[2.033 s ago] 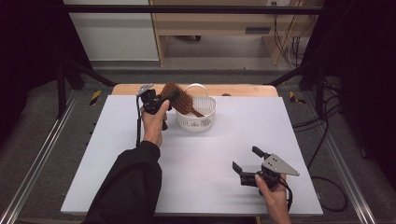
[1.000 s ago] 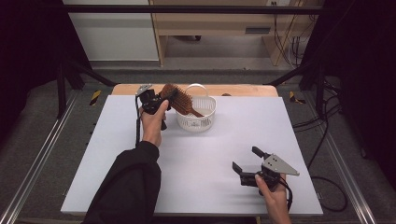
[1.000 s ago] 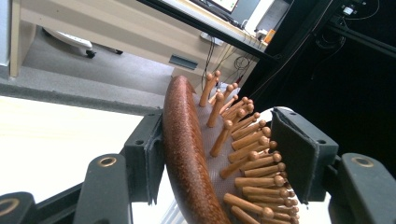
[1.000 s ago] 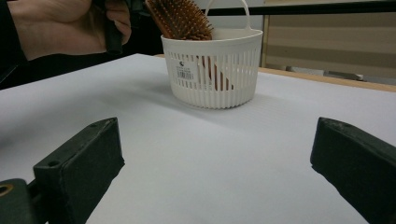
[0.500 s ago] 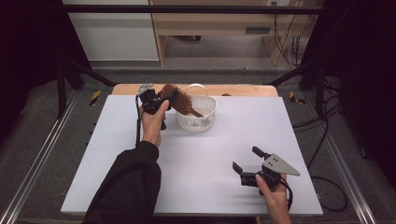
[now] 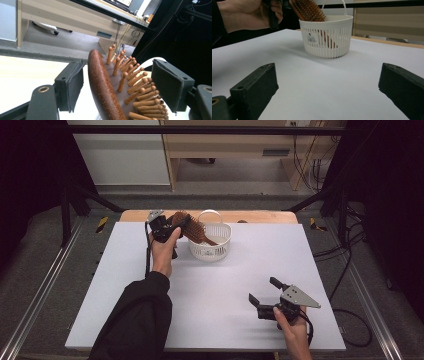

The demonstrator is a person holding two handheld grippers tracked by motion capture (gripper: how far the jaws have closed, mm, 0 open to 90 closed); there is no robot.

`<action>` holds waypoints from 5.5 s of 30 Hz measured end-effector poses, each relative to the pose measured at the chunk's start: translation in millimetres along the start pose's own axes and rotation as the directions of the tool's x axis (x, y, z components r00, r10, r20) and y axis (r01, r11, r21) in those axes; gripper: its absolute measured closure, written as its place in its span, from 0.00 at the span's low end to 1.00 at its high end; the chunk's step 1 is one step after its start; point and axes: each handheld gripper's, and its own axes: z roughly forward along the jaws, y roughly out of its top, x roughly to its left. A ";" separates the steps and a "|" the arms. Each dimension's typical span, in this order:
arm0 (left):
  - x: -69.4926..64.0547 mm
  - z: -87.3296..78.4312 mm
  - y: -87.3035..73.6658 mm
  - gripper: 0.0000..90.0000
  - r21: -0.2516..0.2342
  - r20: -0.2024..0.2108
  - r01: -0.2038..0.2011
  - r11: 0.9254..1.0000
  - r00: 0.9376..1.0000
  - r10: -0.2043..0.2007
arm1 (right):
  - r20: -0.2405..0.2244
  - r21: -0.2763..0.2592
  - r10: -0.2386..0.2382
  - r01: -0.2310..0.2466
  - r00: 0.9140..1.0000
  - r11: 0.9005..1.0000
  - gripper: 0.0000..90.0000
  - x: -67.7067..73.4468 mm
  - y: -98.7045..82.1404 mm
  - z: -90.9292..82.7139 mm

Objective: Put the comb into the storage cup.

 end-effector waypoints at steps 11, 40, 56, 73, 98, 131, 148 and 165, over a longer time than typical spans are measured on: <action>0.1 0.0 -0.1 0.26 0.000 0.001 0.001 1.000 1.000 -0.001 | 0.000 0.001 0.000 0.000 1.000 1.000 0.03 0.1 0.0 0.0; -2.1 -2.1 1.1 0.03 -0.015 -0.005 0.018 1.000 1.000 -0.018 | 0.001 0.002 -0.001 0.001 1.000 1.000 0.03 0.3 -0.1 0.3; -5.5 -7.5 2.1 0.03 -0.022 0.005 -0.003 1.000 1.000 0.003 | 0.001 0.002 -0.001 0.001 1.000 1.000 0.03 0.3 -0.1 0.2; -5.3 -16.7 1.5 0.03 -0.025 0.004 -0.035 0.999 0.999 0.035 | 0.000 0.003 0.000 0.000 1.000 1.000 0.03 0.6 0.0 0.3; -9.5 -51.2 17.9 0.03 -0.071 0.013 -0.104 0.992 0.994 0.105 | -0.002 0.004 -0.003 0.003 1.000 1.000 0.03 0.9 -0.1 0.4; 6.3 -150.2 15.7 0.03 -0.041 -0.012 -0.237 0.971 0.972 0.236 | 0.000 -0.007 0.001 -0.001 1.000 1.000 0.03 1.8 1.5 -1.5; 40.3 -232.1 -13.0 0.03 -0.089 -0.076 -0.253 0.963 0.966 0.247 | 0.058 -0.052 0.019 -0.016 0.998 0.999 0.04 -5.0 5.2 -10.6; 46.2 -255.9 -38.2 0.03 -0.108 -0.080 -0.300 0.948 0.953 0.293 | 0.114 -0.081 -0.027 0.036 0.993 0.996 0.03 -11.3 11.8 -20.9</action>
